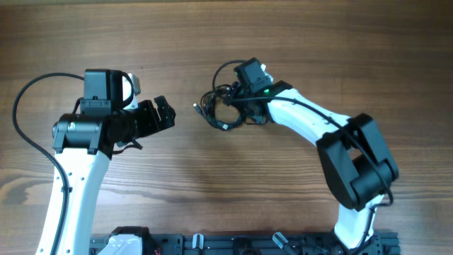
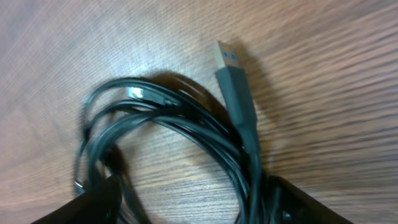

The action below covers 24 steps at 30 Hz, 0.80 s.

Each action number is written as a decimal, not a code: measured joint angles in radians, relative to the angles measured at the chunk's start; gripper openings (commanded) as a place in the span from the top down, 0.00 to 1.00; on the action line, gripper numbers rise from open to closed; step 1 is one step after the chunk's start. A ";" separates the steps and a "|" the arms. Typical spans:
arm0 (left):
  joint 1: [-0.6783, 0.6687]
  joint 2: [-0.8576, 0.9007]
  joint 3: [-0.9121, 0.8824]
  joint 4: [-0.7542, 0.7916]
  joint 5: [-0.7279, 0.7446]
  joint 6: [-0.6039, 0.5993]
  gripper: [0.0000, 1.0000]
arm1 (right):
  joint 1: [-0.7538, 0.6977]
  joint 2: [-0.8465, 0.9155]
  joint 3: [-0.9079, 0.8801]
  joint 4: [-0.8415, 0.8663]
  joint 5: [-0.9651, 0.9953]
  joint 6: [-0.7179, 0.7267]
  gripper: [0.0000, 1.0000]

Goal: Untangle cables
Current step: 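Move both grippers to the black cable bundle and grasp it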

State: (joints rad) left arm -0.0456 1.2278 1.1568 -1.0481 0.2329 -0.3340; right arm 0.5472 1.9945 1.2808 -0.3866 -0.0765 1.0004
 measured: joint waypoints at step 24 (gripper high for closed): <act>-0.170 0.000 0.000 0.107 0.227 0.098 0.16 | 0.002 -0.609 0.037 -0.272 -0.006 -0.510 0.96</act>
State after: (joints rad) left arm -0.2157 1.2278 1.1568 -0.9413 0.4599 -0.2363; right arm 0.5491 1.3853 1.3174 -0.6586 -0.0826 0.4908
